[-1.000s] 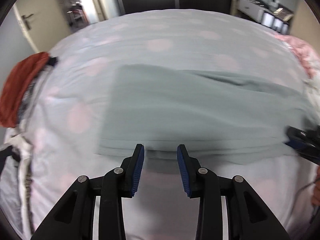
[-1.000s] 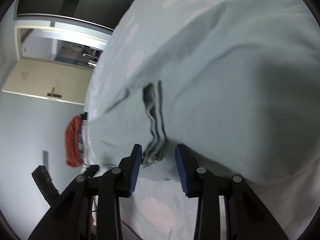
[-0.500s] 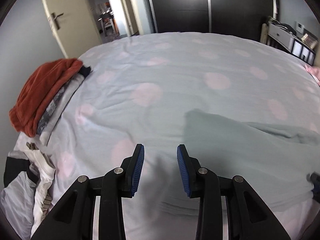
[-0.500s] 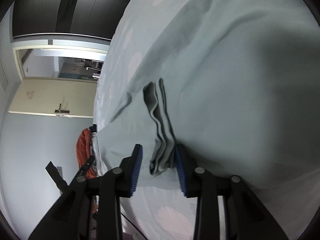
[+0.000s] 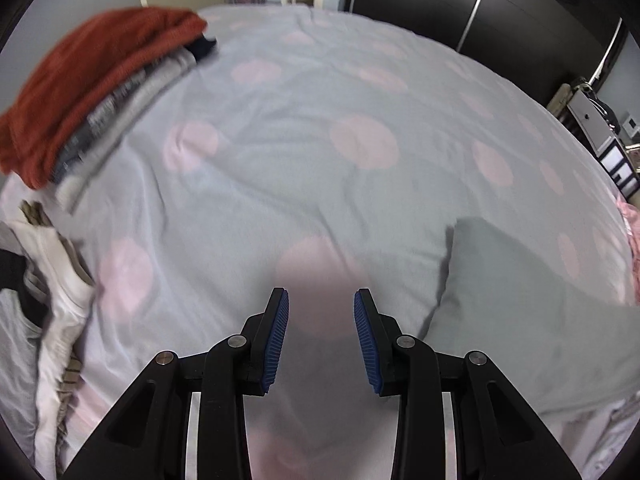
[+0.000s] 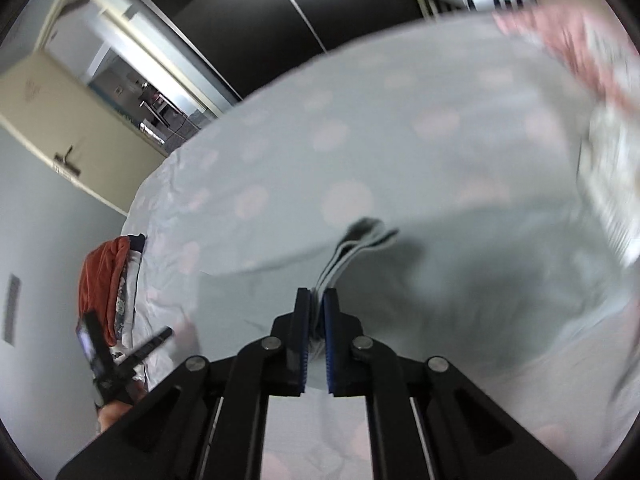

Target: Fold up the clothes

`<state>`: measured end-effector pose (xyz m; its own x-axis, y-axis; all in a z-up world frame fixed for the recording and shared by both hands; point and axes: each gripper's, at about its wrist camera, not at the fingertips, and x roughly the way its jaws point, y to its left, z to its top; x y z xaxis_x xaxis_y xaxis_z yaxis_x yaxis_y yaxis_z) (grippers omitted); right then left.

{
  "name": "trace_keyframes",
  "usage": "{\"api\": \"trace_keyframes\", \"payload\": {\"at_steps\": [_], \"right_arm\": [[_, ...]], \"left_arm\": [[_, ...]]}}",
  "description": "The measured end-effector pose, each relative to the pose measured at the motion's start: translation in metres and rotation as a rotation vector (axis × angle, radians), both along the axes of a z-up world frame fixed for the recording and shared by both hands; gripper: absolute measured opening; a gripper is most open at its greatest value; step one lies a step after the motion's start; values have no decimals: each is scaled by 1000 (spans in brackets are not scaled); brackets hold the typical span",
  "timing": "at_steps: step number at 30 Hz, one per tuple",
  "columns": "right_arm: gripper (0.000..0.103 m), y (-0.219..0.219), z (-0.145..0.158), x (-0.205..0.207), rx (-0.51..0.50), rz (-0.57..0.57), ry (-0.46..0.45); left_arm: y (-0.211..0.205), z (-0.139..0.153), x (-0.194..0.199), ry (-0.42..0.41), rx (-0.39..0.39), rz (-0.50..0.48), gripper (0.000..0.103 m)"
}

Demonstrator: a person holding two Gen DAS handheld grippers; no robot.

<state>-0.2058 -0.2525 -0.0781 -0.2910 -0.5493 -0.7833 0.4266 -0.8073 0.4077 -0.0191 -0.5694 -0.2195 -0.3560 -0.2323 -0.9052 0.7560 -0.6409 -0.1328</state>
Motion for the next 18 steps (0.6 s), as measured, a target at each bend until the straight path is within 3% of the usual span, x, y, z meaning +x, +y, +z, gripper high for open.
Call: {"api": "trace_keyframes", "payload": {"at_steps": [4, 9, 12, 18], "right_arm": [[6, -19, 57, 11, 81, 16, 112], [6, -20, 112, 16, 182, 23, 224], [6, 6, 126, 5, 242, 0, 258], [6, 69, 121, -37, 297, -49, 250]], "left_arm": [[0, -5, 7, 9, 60, -7, 36], [11, 0, 5, 42, 74, -48, 36], [22, 2, -2, 51, 71, -92, 36], [49, 2, -25, 50, 34, -197, 36]]}}
